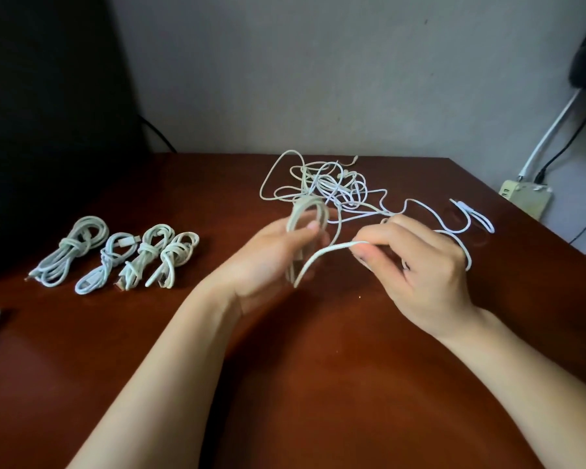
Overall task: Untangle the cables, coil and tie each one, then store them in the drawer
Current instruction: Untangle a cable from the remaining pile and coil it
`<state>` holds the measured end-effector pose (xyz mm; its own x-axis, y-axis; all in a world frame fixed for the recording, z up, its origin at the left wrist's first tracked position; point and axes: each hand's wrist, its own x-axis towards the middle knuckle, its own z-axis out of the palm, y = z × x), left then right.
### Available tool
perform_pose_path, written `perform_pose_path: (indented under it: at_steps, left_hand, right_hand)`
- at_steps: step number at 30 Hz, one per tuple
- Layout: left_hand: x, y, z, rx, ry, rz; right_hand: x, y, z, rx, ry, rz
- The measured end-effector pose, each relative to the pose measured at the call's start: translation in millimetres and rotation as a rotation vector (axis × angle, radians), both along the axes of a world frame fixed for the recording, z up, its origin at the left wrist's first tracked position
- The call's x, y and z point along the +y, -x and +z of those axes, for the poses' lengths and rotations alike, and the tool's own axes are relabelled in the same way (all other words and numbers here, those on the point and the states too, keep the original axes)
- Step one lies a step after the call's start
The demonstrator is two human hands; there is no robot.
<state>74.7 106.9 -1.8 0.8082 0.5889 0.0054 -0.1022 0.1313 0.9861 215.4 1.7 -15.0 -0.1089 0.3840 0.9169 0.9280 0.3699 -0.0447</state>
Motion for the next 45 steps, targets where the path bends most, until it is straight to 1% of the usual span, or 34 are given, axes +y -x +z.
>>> perform_pose_path:
  at_steps: [2, 4, 11, 13, 15, 17, 19, 21, 23, 24, 26, 28, 31, 34, 36, 39, 45]
  left_hand:
    - [-6.9, -0.3, -0.1, 0.065, -0.002, -0.163]
    - [-10.3, 0.7, 1.0, 0.091, 0.004, -0.268]
    - [-9.1, 2.2, 0.6, 0.122, 0.096, -0.491]
    - [-9.9, 2.9, -0.1, 0.139, 0.074, -0.556]
    - [-10.5, 5.4, -1.2, 0.158, 0.024, -0.570]
    - [-10.6, 5.9, -1.3, 0.141, 0.009, -0.540]
    - [-9.7, 4.8, -1.7, 0.084, 0.055, -0.494]
    - [-7.6, 2.4, -1.2, 0.021, 0.109, -0.433]
    - [-7.0, 1.8, 0.7, -0.026, 0.137, -0.364]
    - [-6.6, 1.6, 1.8, -0.045, 0.144, -0.340]
    - [-5.6, 2.5, 3.5, -0.087, 0.147, -0.314]
    - [-3.7, 3.3, 4.5, -0.112, 0.154, -0.294]
    - [-0.6, 4.2, 6.5, -0.174, 0.151, -0.255]
    - [5.9, 6.9, 8.5, -0.258, 0.163, -0.190]
    - [10.1, 8.4, 8.2, -0.287, 0.167, -0.153]
    - [11.1, 7.8, 7.7, -0.293, 0.170, -0.087]
    - [18.5, 4.8, 3.7, -0.318, 0.255, 0.130]
  right_hand:
    - [-1.8, 0.3, 1.1, -0.027, -0.052, -0.025]
    - [-2.7, 0.3, 1.8, -0.036, -0.092, -0.041]
    - [-1.8, 1.5, 3.0, 0.091, -0.103, -0.100]
    - [-1.6, 0.7, 1.5, 0.128, -0.094, -0.114]
    - [-1.2, 0.4, 1.1, 0.178, -0.066, -0.122]
    - [-0.4, 0.1, 1.5, 0.217, -0.013, -0.124]
    - [0.6, -0.8, 2.5, 0.282, 0.065, -0.088]
    - [1.8, -3.5, 2.5, 0.399, 0.185, -0.031]
    - [3.6, -8.3, 0.3, 0.459, 0.356, -0.020]
    - [4.2, -11.1, -1.7, 0.451, 0.455, -0.039]
    - [4.4, -13.1, -4.0, 0.374, 0.641, -0.108]
    - [3.0, -10.5, -2.8, 0.292, 0.726, -0.168]
    - [1.3, -7.4, 1.3, 0.241, 0.768, -0.218]
    - [0.5, -6.5, 2.7, 0.049, 0.841, -0.374]
    - [1.3, -7.6, 1.2, -0.003, 0.845, -0.408]
    - [2.2, -11.5, -2.1, -0.015, 0.786, -0.389]
    - [4.0, -11.9, -8.8, 0.005, 0.561, -0.304]
